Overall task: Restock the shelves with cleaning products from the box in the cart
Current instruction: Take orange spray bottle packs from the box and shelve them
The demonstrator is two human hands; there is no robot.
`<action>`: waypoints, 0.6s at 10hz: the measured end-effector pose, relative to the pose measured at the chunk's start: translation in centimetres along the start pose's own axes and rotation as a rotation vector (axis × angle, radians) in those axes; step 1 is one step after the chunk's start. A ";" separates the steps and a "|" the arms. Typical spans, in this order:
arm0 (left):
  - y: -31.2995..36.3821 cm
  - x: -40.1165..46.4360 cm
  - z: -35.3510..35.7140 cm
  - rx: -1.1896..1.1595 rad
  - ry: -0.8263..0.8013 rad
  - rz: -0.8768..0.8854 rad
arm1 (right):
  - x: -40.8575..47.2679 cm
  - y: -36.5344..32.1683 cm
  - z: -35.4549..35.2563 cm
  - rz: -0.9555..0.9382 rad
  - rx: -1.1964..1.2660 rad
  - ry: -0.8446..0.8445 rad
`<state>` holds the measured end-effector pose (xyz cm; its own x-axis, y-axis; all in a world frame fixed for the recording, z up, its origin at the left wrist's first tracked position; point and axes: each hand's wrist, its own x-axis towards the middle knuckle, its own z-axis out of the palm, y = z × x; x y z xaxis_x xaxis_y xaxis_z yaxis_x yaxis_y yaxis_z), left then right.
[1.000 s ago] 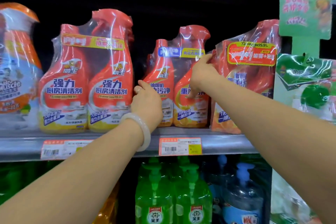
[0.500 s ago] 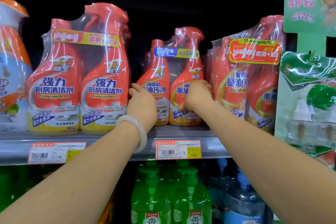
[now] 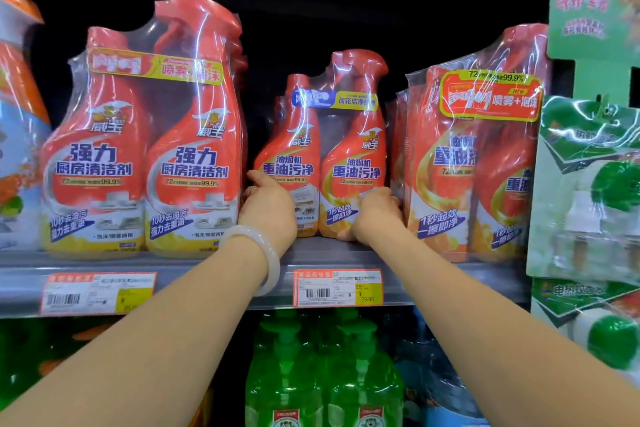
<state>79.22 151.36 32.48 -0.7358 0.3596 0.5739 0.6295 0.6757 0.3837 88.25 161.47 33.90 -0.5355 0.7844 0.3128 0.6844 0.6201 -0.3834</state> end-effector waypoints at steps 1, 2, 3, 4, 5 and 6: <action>0.1 -0.1 0.0 -0.024 -0.004 -0.005 | -0.3 0.0 0.0 -0.001 -0.014 0.007; 0.4 -0.8 -1.2 -0.054 -0.081 -0.040 | -1.2 -0.3 -0.3 0.017 -0.018 0.012; 1.1 -2.2 -3.1 -0.047 -0.170 -0.009 | -2.6 -1.0 -1.2 -0.036 -0.113 0.080; 1.6 -4.6 -4.9 0.074 -0.113 0.163 | -4.1 -1.8 -2.0 -0.195 -0.004 0.169; 0.5 -7.4 -7.2 0.109 0.040 0.231 | -7.3 -3.0 -2.4 -0.436 0.043 0.259; -2.2 -10.0 -10.1 0.282 0.189 0.249 | -11.4 -4.5 -1.3 -0.647 0.027 0.286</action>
<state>87.70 139.76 33.21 -0.4944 0.4276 0.7568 0.6699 0.7422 0.0183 91.96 149.73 33.19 -0.6769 0.2274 0.7001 0.2579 0.9641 -0.0637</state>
